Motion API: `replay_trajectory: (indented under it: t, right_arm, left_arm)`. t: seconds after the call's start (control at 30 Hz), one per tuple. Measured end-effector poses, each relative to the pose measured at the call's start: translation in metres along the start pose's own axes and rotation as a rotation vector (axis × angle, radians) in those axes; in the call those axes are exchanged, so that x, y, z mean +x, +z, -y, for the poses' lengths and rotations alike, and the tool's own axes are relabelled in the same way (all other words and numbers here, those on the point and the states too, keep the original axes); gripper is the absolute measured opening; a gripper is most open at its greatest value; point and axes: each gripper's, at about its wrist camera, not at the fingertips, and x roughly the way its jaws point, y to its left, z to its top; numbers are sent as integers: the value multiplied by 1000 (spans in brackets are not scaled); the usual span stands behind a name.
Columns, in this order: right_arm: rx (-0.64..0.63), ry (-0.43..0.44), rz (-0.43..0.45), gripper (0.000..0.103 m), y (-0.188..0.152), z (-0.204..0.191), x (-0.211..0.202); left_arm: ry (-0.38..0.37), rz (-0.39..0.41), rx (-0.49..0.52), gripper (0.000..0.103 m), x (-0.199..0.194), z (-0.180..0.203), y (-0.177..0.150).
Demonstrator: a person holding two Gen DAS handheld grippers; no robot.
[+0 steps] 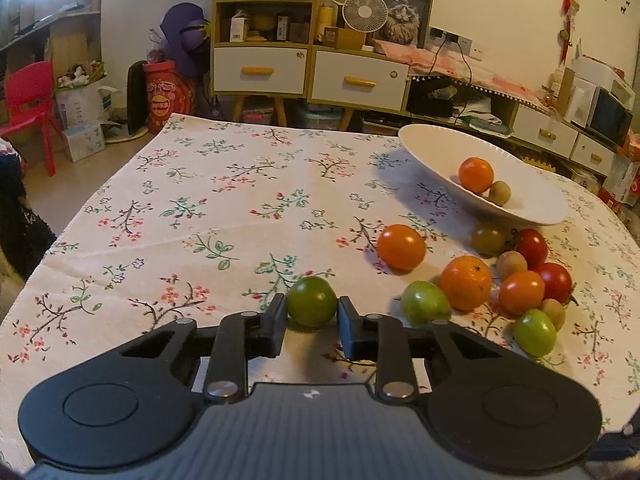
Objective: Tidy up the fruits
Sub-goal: 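Grasp a dark green lime with the left tool while the right tool grasps a tan round fruit, then lift and carry the lime and tan fruit in both tools over the plate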
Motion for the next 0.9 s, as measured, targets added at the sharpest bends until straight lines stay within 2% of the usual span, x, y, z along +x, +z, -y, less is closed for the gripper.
replay_trajectory:
  t: [0.9]
  right_arm:
    - [184,-117,35,23,26,62,-7]
  left_arm:
    - [-133,-50,34,25,-24,50,18]
